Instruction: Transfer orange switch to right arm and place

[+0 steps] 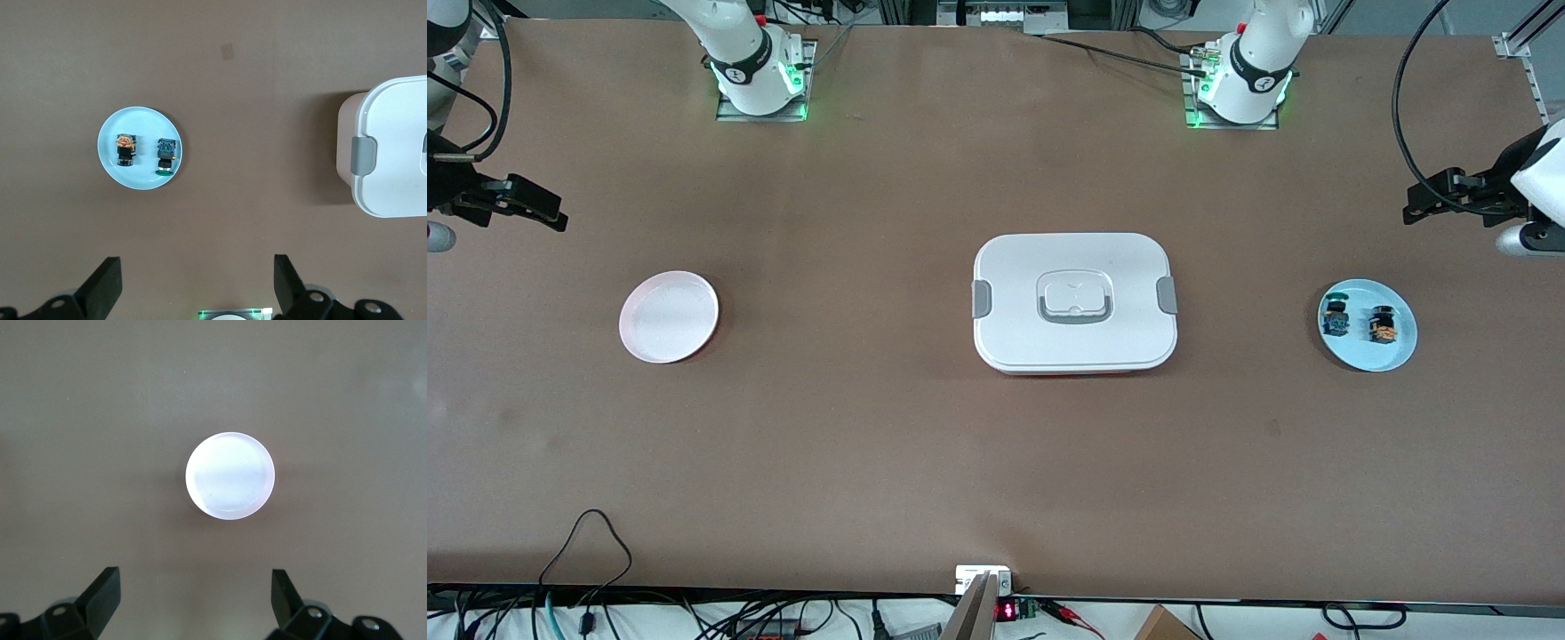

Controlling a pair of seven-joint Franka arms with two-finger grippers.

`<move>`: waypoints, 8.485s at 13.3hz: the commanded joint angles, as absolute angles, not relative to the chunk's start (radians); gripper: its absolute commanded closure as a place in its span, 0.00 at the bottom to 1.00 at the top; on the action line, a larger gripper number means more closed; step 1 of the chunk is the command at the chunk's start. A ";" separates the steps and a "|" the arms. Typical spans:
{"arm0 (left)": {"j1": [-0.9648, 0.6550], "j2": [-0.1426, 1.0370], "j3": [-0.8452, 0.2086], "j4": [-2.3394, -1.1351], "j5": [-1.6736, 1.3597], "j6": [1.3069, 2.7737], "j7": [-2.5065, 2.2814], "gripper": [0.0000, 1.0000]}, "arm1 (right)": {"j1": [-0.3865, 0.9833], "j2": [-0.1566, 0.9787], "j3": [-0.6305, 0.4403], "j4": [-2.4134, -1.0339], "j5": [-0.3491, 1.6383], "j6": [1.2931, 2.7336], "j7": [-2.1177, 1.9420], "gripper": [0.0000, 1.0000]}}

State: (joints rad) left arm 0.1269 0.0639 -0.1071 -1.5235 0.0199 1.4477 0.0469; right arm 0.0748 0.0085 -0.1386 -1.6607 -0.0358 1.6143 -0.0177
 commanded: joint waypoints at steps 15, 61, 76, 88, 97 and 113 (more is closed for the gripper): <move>0.138 0.080 -0.100 -1.525 0.002 1.368 0.213 0.00 | 0.072 0.009 -0.138 -1.654 -0.025 1.601 -0.028 0.00; 0.503 0.454 -0.115 -2.080 0.041 2.457 2.134 0.00 | 0.084 -0.002 -0.127 -1.652 -0.020 1.537 -0.026 0.00; 0.525 0.523 -0.115 -2.037 -0.035 2.461 2.138 0.06 | 0.084 -0.002 -0.127 -1.652 -0.020 1.537 -0.028 0.00; 0.522 0.540 -0.138 -1.985 -0.063 2.413 2.233 1.00 | 0.086 -0.002 -0.126 -1.651 -0.018 1.539 -0.025 0.00; 0.508 0.537 -0.138 -1.677 -0.259 1.721 2.232 1.00 | 0.087 -0.002 -0.101 -1.612 -0.018 1.537 -0.026 0.00; -0.140 0.634 -0.258 -1.572 -1.677 1.550 2.056 1.00 | 0.077 0.015 -0.106 -1.606 -0.015 1.496 -0.066 0.00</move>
State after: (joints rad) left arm -0.0434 0.6369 -0.2675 -1.5942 -1.5368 1.4623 2.0657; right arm 0.0826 0.0148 -0.1024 -1.6202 -0.0343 1.5236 -0.0453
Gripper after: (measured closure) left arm 0.282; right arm 0.000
